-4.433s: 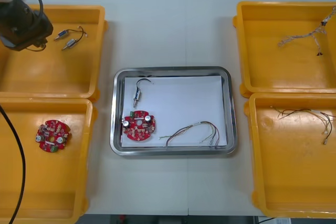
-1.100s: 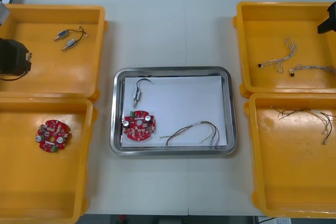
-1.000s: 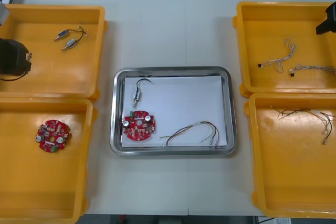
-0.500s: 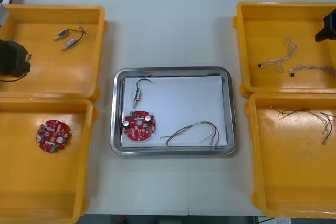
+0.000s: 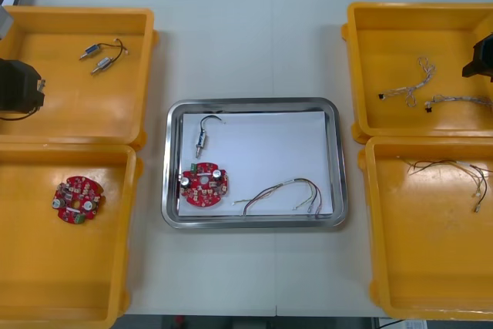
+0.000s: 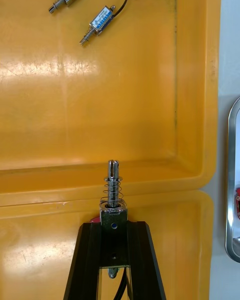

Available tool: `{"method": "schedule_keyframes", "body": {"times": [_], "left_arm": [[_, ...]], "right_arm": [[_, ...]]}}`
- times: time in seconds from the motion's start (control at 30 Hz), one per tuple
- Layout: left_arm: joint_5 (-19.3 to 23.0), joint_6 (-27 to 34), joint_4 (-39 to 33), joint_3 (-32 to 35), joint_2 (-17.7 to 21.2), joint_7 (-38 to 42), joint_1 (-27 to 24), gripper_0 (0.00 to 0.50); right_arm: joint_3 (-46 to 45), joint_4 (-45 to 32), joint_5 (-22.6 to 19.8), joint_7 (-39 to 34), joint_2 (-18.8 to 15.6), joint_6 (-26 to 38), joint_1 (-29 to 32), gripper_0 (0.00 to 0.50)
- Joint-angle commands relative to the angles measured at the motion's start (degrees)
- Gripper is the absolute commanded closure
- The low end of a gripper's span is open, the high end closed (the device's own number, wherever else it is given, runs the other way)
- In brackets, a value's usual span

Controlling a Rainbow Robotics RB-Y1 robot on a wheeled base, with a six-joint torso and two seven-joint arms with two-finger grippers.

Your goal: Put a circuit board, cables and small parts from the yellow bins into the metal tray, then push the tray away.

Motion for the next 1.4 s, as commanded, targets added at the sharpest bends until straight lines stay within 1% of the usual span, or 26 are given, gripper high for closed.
{"method": "schedule_keyframes", "body": {"times": [0.03,0.2,0.27,0.6,0.8,0.87,1.0,1.13,1.33,1.4], "left_arm": [[-0.6,0.4,-1.9,-0.8,2.6,-5.1,1.0,0.5],[-0.8,0.4,-1.9,-0.7,2.6,-5.1,1.0,0.5],[-0.8,0.4,-1.9,-0.8,2.5,-5.1,1.0,0.5],[-1.2,0.4,-1.8,-0.7,2.6,-5.3,1.1,0.5],[-1.5,0.4,-1.9,-0.8,2.6,-5.3,1.0,0.5],[-1.8,0.4,-1.9,-0.8,2.6,-5.3,1.1,0.5],[-1.9,0.4,-1.8,-0.7,2.6,-5.3,1.1,0.5],[-2.1,0.4,-1.8,-0.8,2.6,-5.3,1.1,0.5],[-2.4,0.4,-1.8,-0.7,2.6,-5.3,1.1,0.5],[-2.6,0.4,-1.8,-0.7,2.6,-5.4,1.2,0.5]], "right_arm": [[2.4,2.0,0.6,-2.2,-0.2,-2.7,-0.1,0.0],[6.2,3.8,0.7,-3.0,-0.1,-6.3,-0.1,0.0],[6.7,4.5,0.7,-3.7,0.5,-8.0,-0.1,0.0],[6.8,5.3,0.2,-4.8,2.4,-10.1,-0.1,0.0],[9.7,4.8,-1.1,-5.8,3.2,-13.5,-0.1,0.0],[10.4,4.8,-1.4,-8.1,3.8,-14.4,-0.1,0.0],[10.4,4.8,-1.2,-11.3,4.7,-14.2,-0.9,0.0],[10.9,4.8,-0.5,-16.8,5.8,-13.8,-1.7,0.0],[14.5,4.8,0.8,-28.5,6.6,-13.6,-2.8,0.0],[15.2,4.8,1.2,-31.4,6.7,-13.2,-3.2,0.0]]}}
